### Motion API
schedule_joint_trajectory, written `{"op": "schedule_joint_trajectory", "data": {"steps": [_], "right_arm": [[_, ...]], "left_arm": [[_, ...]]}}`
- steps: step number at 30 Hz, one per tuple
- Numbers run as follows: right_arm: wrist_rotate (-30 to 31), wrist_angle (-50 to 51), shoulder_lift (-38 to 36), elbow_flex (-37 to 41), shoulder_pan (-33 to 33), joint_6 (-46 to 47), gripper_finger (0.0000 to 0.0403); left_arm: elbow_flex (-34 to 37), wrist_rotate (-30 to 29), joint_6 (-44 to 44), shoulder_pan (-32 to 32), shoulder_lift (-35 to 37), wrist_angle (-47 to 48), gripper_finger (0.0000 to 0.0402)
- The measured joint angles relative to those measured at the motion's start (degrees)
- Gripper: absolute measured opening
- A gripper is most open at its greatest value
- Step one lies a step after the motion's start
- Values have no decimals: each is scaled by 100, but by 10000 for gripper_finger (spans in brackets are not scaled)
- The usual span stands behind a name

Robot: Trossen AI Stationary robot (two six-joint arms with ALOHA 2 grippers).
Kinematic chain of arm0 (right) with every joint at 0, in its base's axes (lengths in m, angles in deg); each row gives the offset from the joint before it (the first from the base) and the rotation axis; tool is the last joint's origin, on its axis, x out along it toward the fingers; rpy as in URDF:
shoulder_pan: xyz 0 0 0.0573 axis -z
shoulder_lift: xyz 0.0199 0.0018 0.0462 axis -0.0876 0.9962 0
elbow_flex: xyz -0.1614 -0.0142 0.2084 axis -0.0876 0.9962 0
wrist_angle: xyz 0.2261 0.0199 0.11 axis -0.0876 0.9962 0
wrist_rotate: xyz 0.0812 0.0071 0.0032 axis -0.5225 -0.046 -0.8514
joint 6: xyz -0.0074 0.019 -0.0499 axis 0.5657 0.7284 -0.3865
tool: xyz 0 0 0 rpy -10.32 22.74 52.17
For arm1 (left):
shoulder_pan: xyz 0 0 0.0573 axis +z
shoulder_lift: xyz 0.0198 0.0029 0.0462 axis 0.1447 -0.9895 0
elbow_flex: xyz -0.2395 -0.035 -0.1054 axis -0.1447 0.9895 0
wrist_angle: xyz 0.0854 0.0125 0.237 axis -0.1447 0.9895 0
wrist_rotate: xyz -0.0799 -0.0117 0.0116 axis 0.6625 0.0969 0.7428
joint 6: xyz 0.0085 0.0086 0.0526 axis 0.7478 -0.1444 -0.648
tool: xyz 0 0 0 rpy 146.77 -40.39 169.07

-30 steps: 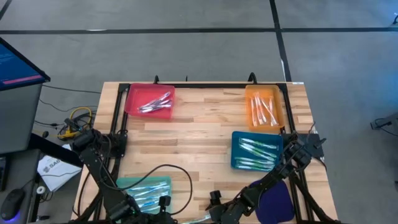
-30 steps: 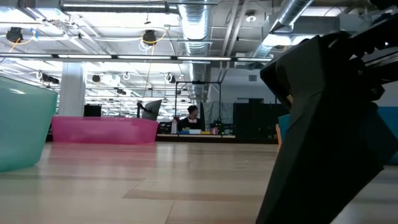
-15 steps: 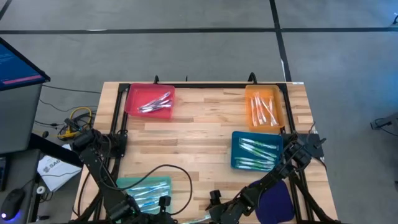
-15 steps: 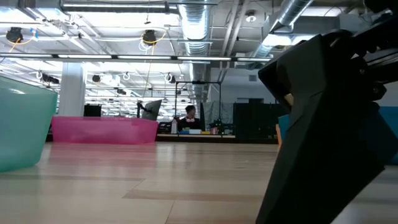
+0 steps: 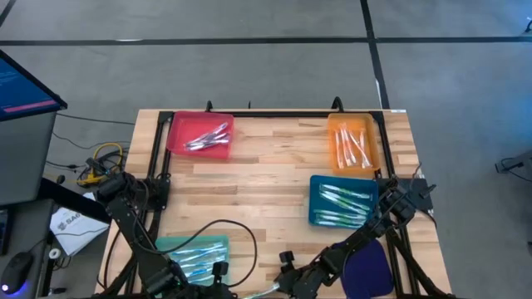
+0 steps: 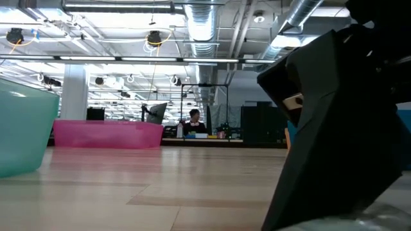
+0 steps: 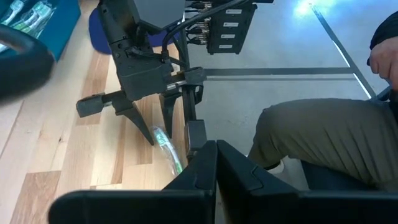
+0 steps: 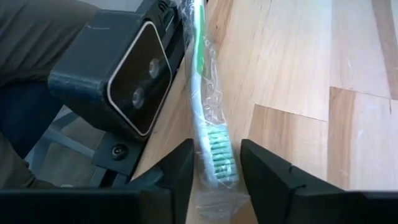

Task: Pick & Place Toothbrushes
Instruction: Put the green toothbrush into the blue bin

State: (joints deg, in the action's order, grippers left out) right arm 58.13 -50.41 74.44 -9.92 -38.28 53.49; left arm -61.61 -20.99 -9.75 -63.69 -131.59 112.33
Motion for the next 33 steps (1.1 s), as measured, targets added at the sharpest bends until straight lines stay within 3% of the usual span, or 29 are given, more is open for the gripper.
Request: {"op": "schedule_joint_trajectory", "data": {"steps": [25,33], "right_arm": [[127,604,-20,-20,-49,832,125],[169,759,-130,-17,-75,945,103]], "left_arm": [[0,134,111,-2,0,46,0],[0,130,92,-2,0,47,0]]}}
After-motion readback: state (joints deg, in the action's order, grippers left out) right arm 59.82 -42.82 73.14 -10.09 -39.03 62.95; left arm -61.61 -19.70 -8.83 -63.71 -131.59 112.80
